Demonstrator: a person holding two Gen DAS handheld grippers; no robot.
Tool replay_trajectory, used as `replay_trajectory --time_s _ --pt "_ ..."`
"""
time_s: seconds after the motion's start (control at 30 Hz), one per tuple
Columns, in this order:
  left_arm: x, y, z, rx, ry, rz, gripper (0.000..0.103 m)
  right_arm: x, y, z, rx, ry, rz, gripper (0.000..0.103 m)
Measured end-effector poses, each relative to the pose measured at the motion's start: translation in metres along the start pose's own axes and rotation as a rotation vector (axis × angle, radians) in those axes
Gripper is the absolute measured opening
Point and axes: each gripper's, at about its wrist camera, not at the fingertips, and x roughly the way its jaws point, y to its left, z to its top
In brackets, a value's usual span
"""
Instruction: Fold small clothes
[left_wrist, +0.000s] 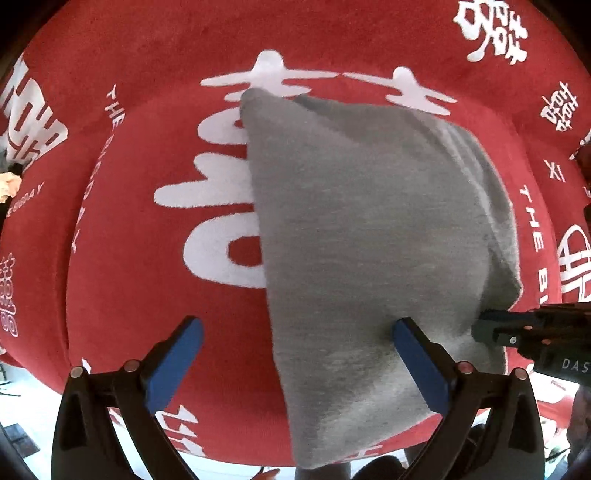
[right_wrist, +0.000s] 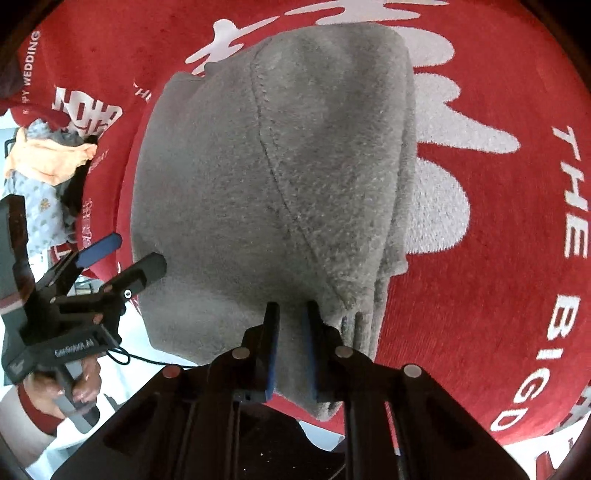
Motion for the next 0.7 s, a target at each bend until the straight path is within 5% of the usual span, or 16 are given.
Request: replay_trajectory --time_s 0.17,0.37,0.7 --pt "-0.014 -0.001 -0.003 -0.020 -0.015 0.004 0.103 -0.017 0.013 -0.005 0.000 -0.036 -0.006 0.057" --pt "-0.028 0.007 -0.007 -0.073 0.006 -0.022 0.103 -0.042 0.038 -0.009 -0.009 -0.099 -0.093 0.073" --pt "-0.054 0.014 -0.011 -0.054 -0.015 0.019 0.103 -0.072 0.044 -0.013 0.056 -0.183 -0.253 0.082"
